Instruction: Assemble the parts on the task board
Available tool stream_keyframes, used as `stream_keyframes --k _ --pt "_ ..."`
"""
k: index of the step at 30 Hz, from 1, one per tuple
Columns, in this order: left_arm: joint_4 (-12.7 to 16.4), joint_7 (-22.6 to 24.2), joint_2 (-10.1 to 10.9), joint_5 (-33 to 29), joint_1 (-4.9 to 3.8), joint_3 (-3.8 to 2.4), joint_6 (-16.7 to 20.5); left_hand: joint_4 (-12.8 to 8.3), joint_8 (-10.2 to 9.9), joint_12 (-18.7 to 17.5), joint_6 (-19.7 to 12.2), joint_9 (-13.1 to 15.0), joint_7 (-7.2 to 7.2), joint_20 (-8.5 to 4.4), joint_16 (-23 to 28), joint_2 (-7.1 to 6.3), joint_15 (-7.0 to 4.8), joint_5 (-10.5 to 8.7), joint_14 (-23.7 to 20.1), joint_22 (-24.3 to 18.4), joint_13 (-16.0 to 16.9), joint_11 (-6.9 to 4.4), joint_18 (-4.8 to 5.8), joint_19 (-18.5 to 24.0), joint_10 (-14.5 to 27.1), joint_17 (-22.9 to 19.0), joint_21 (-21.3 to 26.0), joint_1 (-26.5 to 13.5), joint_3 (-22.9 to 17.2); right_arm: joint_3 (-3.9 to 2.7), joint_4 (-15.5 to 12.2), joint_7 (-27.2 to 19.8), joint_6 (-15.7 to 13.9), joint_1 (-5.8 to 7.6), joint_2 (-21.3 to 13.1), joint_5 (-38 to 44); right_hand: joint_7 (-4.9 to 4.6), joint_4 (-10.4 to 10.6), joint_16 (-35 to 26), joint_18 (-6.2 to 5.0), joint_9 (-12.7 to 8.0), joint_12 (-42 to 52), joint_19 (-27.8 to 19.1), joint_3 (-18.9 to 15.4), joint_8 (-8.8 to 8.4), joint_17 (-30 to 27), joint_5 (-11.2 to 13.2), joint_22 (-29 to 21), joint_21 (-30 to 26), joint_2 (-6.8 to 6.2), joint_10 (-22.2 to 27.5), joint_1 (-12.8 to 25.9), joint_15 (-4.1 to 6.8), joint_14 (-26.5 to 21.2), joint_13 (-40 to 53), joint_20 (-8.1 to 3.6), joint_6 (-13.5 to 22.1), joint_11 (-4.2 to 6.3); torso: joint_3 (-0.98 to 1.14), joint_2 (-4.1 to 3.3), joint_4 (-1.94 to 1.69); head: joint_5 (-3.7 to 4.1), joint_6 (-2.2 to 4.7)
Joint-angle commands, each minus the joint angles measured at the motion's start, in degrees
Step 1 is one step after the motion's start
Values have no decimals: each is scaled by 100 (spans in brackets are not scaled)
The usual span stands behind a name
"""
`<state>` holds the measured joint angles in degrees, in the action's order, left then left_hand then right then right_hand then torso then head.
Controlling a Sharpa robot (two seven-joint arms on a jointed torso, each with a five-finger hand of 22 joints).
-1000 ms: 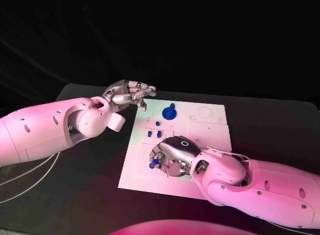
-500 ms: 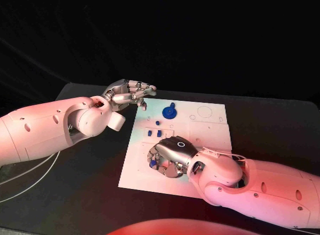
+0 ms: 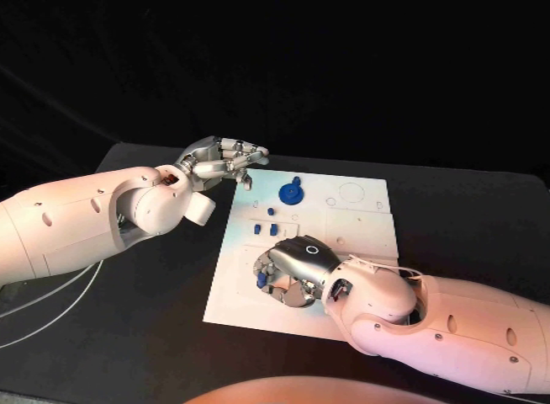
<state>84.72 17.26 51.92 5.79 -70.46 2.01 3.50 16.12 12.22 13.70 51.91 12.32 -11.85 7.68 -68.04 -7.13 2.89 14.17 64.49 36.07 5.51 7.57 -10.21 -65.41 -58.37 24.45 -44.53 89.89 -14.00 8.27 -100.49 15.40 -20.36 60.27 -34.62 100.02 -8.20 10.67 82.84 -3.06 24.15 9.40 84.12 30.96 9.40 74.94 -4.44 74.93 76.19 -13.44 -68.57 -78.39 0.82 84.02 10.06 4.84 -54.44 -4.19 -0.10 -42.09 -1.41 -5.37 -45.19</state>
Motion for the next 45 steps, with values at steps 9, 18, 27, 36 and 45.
stream_keyframes --k 9,18,27,36,45 --pt "11 7 -3 7 -2 -3 -114 -2 15 32 -42 -8 12 -7 20 -65 -5 -13 -41 -9 0 12 -35 25 30 -6 37 8 -47 -1 -129 -7 -686 -19 -118 19 54 25 6 28 -109 44 188 -92 -265 34 30 1018 -57 -91 15 83 15 296 73 7 400 77 2 -1 0 22 19" --pt "0 4 6 7 -1 -1 -123 -2 15 32 -42 -8 12 -7 20 -65 -5 -13 -41 -9 0 12 -35 25 30 -6 37 8 -47 -79 -626 -371 -1469 109 -867 -726 -15 26 26 50 -105 259 224 -225 -210 64 -29 1057 37 -131 -252 65 7 309 242 -12 247 48 0 17 17 116 73" --pt "-8 17 29 6 -1 34 -120 -3 24 43 -48 -10 11 -6 17 -78 -4 -16 -45 -12 0 12 -35 26 37 -13 41 -3 -67 -91 -1051 -409 -832 526 -2198 -2741 182 269 235 185 205 4826 431 -964 387 371 -612 1329 771 13 -1027 410 172 399 4712 -143 -228 260 -6 60 95 451 151" --pt "-4 60 35 3 0 58 -81 -3 24 43 -48 -10 11 -6 17 -78 -4 -16 -45 -12 0 12 -35 26 37 -13 41 -3 -67 -1 -1368 296 -320 606 -3269 -2776 211 593 584 301 684 7581 583 -1635 809 1128 -696 1502 1361 202 -1844 733 167 529 7528 -146 -50 270 -4 94 184 718 158" --pt "-1 74 27 3 4 67 -88 -3 24 43 -48 -10 11 -6 17 -78 -4 -16 -45 -12 0 12 -35 26 37 -13 41 -3 -67 63 -1522 820 -399 409 -3526 -2171 222 604 604 306 749 7609 588 -1893 848 1175 -626 1507 1381 249 -1853 877 169 536 7568 -144 -28 275 -8 126 249 777 124"
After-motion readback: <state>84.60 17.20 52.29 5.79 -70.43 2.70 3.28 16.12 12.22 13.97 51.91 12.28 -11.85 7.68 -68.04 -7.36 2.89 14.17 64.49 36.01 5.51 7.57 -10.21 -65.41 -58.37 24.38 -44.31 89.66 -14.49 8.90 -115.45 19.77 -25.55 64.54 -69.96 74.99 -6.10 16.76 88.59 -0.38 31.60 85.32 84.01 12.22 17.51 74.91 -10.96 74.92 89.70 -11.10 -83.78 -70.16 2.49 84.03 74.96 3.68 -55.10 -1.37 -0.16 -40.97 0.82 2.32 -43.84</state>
